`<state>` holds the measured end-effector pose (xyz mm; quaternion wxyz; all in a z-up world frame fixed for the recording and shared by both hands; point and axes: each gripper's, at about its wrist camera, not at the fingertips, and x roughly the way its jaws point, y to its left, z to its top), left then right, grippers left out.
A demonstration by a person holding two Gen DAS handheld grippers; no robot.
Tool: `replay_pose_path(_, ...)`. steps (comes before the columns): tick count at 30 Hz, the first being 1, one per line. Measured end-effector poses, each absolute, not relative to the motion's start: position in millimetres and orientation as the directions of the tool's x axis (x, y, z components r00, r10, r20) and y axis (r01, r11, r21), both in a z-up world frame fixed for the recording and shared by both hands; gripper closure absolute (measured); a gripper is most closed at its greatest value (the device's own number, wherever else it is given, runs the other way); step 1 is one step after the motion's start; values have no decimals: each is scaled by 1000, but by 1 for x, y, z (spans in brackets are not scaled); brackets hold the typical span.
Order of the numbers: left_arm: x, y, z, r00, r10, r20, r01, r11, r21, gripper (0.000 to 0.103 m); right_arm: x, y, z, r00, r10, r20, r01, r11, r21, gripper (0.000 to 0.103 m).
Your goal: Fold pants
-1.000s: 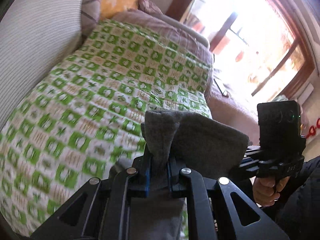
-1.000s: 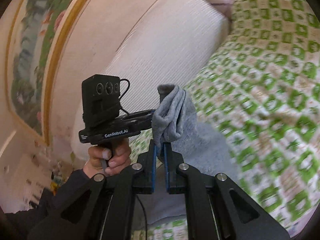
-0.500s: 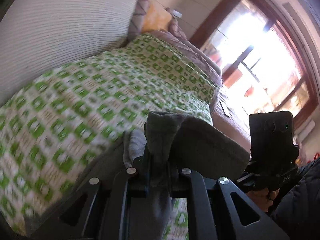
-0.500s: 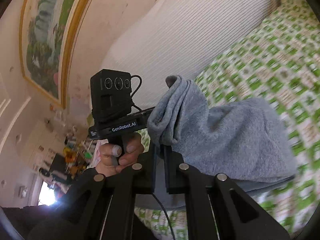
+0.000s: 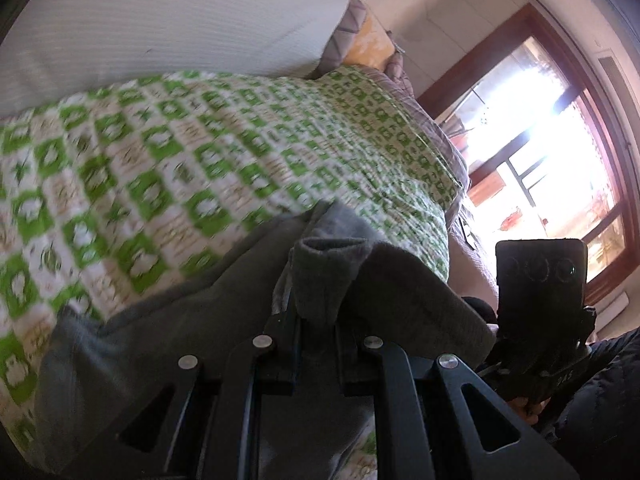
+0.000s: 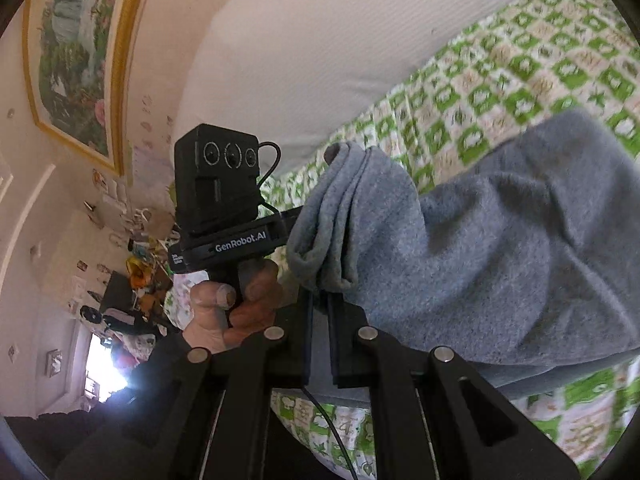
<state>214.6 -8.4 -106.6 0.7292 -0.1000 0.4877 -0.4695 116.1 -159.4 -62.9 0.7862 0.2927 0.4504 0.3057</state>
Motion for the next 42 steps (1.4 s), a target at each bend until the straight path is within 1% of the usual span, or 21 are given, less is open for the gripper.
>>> replay_pose_path(7,215,15,-132,79,-772,-631,547,563,-620,91,122,-139,-91,364,732,-576,-200,665,720,95)
replay_pose_path(10,214,27,-145,81,-762,-643,514,584,-628,85,124,-130,-101,346,715,-607,-198,688,698,95)
replay_pose_path(11,214,31,-148,82,-759,-646,502,591,-631,81,125,-128,-106,341,708,-619,-194,697,691,92)
replay_pose_path(12,213,36,-149,85,-755,-651,490,600,-632,77,125,-127,-109,337,700,-630,-188,706,683,92)
replay_pose_path(14,208,46,-148,102,-746,-658,481,616,-624,75,124,-124,-112,326,678,-659,-181,729,660,91)
replay_pose_path(16,202,59,-143,129,-730,-671,476,639,-604,72,121,-122,-111,319,666,-674,-193,742,642,88)
replay_pose_path(18,195,71,-134,156,-732,-663,472,645,-601,64,117,-120,-106,317,667,-674,-218,743,632,81)
replay_pose_path(20,188,81,-121,193,-731,-654,468,654,-594,59,110,-120,-97,305,689,-658,-252,725,641,61)
replay_pose_path(21,186,84,-117,208,-732,-648,467,657,-592,58,106,-121,-93,302,699,-648,-266,715,647,56)
replay_pose_path(22,184,88,-111,227,-737,-637,464,657,-595,57,101,-123,-88,305,707,-638,-278,707,651,49)
replay_pose_path(23,181,92,-102,247,-746,-618,458,652,-605,53,97,-124,-82,306,715,-629,-289,699,654,46)
replay_pose_path(24,179,94,-95,262,-753,-604,454,648,-612,50,91,-128,-76,307,726,-616,-306,688,658,46)
replay_pose_path(25,176,95,-85,282,-764,-581,456,640,-619,49,88,-133,-70,309,731,-608,-317,682,659,46)
replay_pose_path(28,170,82,-70,299,-759,-578,461,645,-609,49,86,-161,-53,400,695,-597,-295,714,634,46)
replay_pose_path(30,167,59,-69,283,-755,-592,463,648,-605,49,95,-189,-40,491,648,-582,-247,745,620,46)
replay_pose_path(32,161,33,-72,266,-741,-617,471,658,-588,49,109,-211,-30,561,582,-588,-202,786,585,46)
replay_pose_path(34,155,11,-81,273,-709,-650,464,689,-557,49,122,-223,-25,592,547,-592,-177,805,567,46)
replay_pose_path(36,150,-5,-98,261,-688,-677,429,711,-557,49,138,-228,-27,593,544,-594,-169,805,568,46)
replay_pose_path(39,142,-7,-132,228,-693,-683,324,716,-618,49,162,-222,-38,541,571,-618,-171,794,584,46)
replay_pose_path(40,138,-4,-145,225,-682,-696,271,730,-628,49,170,-215,-42,508,590,-627,-180,785,593,47)
replay_pose_path(42,131,1,-160,212,-676,-705,213,736,-642,49,180,-201,-54,434,627,-647,-205,768,606,47)
